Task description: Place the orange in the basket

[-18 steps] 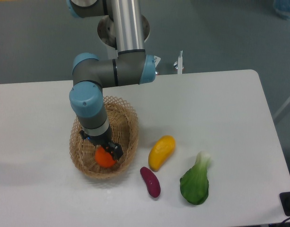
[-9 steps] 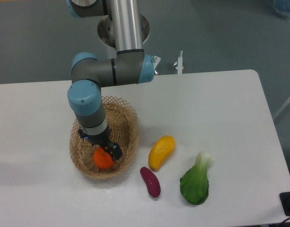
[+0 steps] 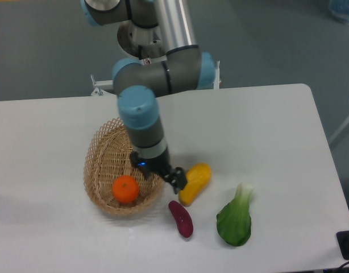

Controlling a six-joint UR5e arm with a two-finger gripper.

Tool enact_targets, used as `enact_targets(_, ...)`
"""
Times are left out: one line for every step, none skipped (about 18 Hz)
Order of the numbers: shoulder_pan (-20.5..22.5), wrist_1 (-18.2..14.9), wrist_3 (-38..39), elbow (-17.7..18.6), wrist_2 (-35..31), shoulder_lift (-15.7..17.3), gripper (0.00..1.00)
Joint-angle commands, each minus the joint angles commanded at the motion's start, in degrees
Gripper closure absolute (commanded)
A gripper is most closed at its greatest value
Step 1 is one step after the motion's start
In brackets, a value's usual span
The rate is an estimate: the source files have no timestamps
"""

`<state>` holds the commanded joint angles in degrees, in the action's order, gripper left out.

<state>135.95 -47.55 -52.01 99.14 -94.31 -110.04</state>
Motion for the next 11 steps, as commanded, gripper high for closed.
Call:
enact_targets(1.8,0.1,-2.0,-0.2,0.0,-0.1,0.00)
enact_targets(3.8,0.1,-3.8,-0.9,0.1,-0.5,0.00)
enact_targets(5.8,-0.2,-6.1,-1.8,0.5,-0.7,0.00)
enact_targets(7.6,-0.2,-8.3,-1.8,0.8,-0.7,0.00)
enact_targets(9.0,-0.3,-10.1,-1.9,0.8,-0.7,0.00)
enact_targets(10.3,-1.1,-12.7,-2.4,0.9,-0.9,0.00)
enact_targets(10.9,-2.2,-14.5,-3.1,1.1,-1.0,0.00)
enact_targets(11.7,-3.7,-17.0,-4.5,1.2,-1.3,0.00)
enact_targets(12.4,-4.7,-18.5,-5.6,1.2,-1.6,0.00)
enact_targets(12.8,-5.8,-20.1,-6.7,1.2,-2.1,0.00)
enact_targets(13.1,-7.0,-21.1,-7.8,1.2,-2.3,0.00)
